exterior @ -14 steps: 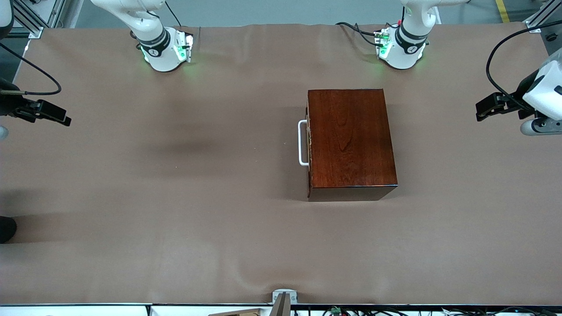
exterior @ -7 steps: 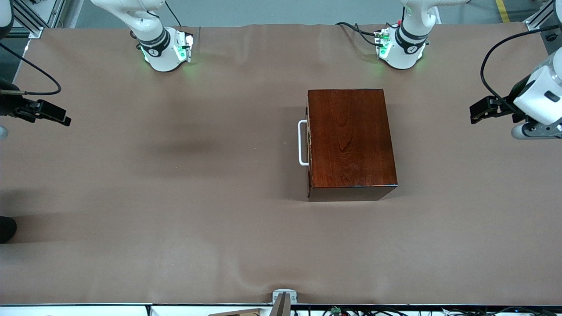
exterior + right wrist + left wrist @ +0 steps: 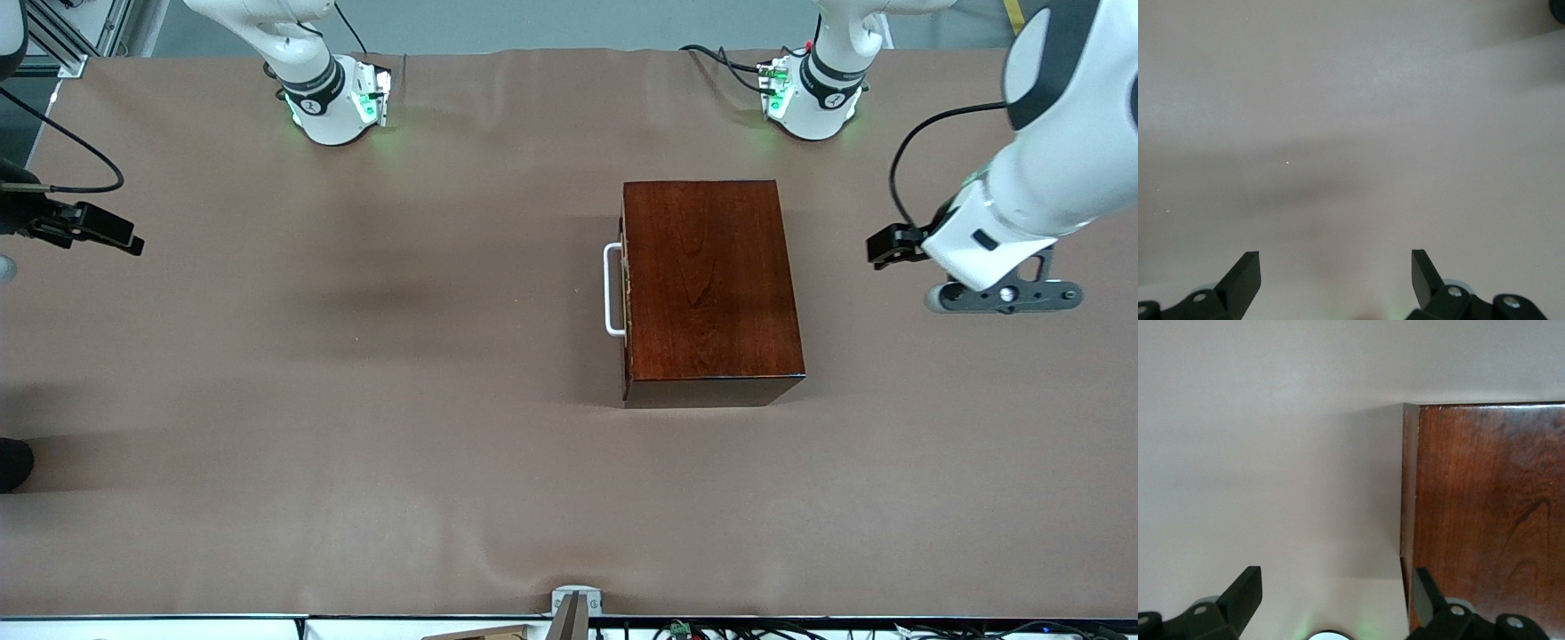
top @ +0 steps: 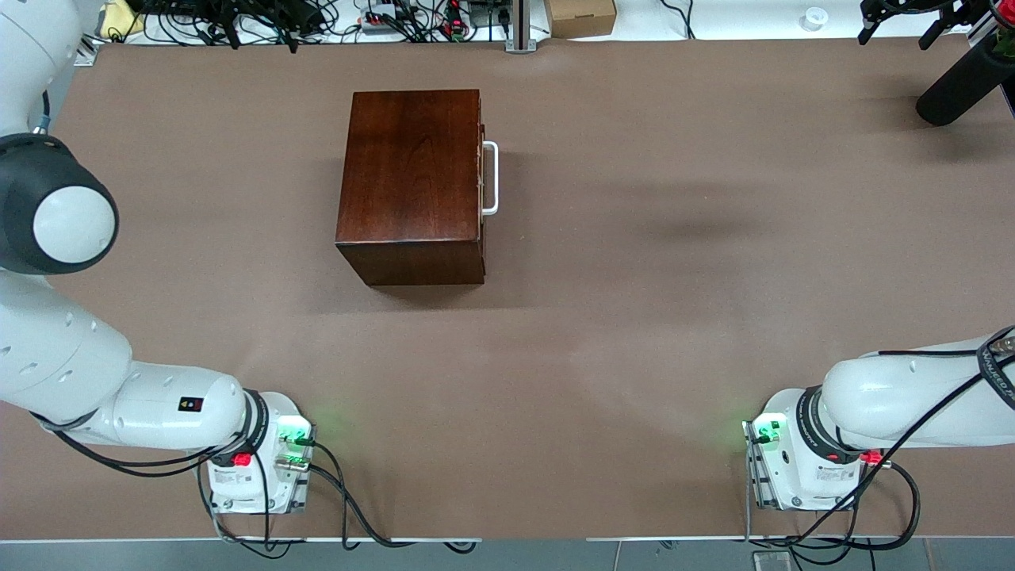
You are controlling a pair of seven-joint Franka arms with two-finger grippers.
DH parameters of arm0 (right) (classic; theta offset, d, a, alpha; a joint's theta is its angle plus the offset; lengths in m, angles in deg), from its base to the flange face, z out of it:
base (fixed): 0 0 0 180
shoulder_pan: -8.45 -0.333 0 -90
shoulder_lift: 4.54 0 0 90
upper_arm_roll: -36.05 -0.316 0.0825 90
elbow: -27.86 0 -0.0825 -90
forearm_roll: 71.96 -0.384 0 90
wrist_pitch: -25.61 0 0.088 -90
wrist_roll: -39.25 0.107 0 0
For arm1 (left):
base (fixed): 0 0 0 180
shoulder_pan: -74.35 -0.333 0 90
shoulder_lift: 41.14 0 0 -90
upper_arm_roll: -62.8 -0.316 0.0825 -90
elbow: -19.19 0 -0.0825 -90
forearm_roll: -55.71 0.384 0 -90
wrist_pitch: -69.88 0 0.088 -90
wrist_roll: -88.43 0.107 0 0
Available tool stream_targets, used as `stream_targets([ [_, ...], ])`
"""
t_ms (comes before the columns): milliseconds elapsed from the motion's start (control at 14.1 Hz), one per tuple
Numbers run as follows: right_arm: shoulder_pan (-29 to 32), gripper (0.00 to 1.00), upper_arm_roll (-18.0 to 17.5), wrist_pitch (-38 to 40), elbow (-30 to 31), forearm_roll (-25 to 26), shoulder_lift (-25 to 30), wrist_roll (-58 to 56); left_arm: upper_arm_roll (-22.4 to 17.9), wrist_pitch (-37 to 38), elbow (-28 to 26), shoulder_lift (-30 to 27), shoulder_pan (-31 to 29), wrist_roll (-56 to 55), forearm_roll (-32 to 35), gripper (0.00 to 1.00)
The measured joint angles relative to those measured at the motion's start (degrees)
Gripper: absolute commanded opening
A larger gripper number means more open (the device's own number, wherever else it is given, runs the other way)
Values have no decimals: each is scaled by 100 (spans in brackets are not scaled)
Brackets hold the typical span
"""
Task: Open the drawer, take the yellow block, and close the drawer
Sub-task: 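Move the left gripper toward the white drawer handle of the box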
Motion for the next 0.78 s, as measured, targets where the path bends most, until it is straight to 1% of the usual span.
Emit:
stream_targets([
  [212,0,100,0,0,0,0,0,0,7,-86,1,145,138,-156,-66,100],
  [424,0,100,0,0,1,0,0,0,8,-438,3,341,155,-183,-169,100],
  [636,0,100,0,0,1,0,0,0,10,-681,7,493,273,-489,-180,100],
  [777,0,100,0,0,1,0,0,0,12,-716,11,522,341,-632,-180,100],
])
